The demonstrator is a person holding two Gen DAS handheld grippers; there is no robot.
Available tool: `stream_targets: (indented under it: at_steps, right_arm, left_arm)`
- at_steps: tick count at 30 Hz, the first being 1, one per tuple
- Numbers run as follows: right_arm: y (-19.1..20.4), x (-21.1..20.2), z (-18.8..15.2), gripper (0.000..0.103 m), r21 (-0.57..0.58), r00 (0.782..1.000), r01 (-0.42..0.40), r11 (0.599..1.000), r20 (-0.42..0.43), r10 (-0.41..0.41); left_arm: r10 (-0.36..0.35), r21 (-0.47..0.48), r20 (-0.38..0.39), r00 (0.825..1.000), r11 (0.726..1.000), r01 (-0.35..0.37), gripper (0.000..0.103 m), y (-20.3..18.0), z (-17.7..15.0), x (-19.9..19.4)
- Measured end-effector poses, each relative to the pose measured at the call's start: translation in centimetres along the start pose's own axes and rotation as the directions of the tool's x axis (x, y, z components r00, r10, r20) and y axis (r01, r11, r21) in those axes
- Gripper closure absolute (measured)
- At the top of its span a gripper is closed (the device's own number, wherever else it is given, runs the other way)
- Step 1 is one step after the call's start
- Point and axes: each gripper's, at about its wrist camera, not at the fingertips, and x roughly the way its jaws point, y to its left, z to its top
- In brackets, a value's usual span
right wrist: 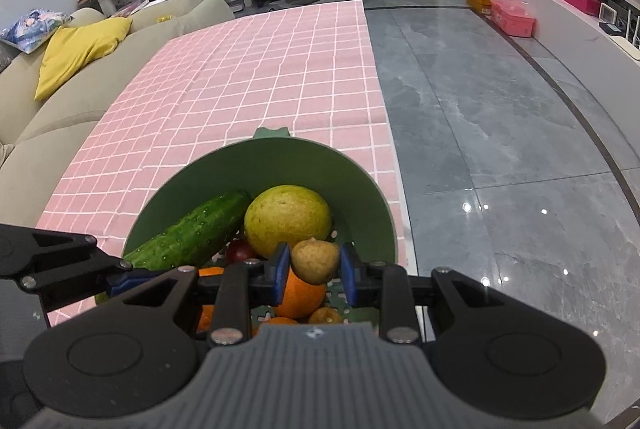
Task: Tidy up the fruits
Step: 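Carry orange and kiwi over the colander and open both tools to release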
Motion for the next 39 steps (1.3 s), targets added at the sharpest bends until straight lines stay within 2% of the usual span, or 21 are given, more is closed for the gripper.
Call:
stream_targets:
  at_steps: [4, 19, 22, 35, 39]
  right_arm:
    - [0.0, 0.6, 0.4, 0.08, 0.002, 1.0, 0.001, 1.0, -0.005, -0.001]
    - [-0.4, 2.8, 0.5, 0.08, -0.031, 0.998, 0.01, 0.999, -0.055, -0.012]
    - [-0.8, 3.1, 0.8, 0.079, -0.005, 0.998, -0.017, 1.0, -0.055, 0.017]
    - [-0.8, 3.7, 1.1, 0.08, -0.025, 0.996, -0.047, 0.999, -0.078, 0.045]
    - [-0.9, 3.7, 1.2, 0.079, -0.014, 0.995, -0.062, 0.998, -0.083, 0.06]
  left_arm:
    - [-0.015, -0.008, -0.014, 1.0, 1.0, 0.014, 0.056, 0.0, 0.2, 0.5]
    - [0.014, 0.017, -0.053, 0.998, 1.0, -0.013, 0.056, -0.7, 0.7, 1.4]
    - [0.016, 0.025, -0.053, 0.998, 1.0, -0.015, 0.056, -0.8, 0.7, 1.5]
    - [-0.004, 0.04, -0.086, 0.996, 0.999, 0.008, 0.056, -0.7, 1.2, 2.4]
    - [-0.011, 0.038, -0.096, 0.995, 0.999, 0.015, 0.05, -0.4, 1.6, 2.7]
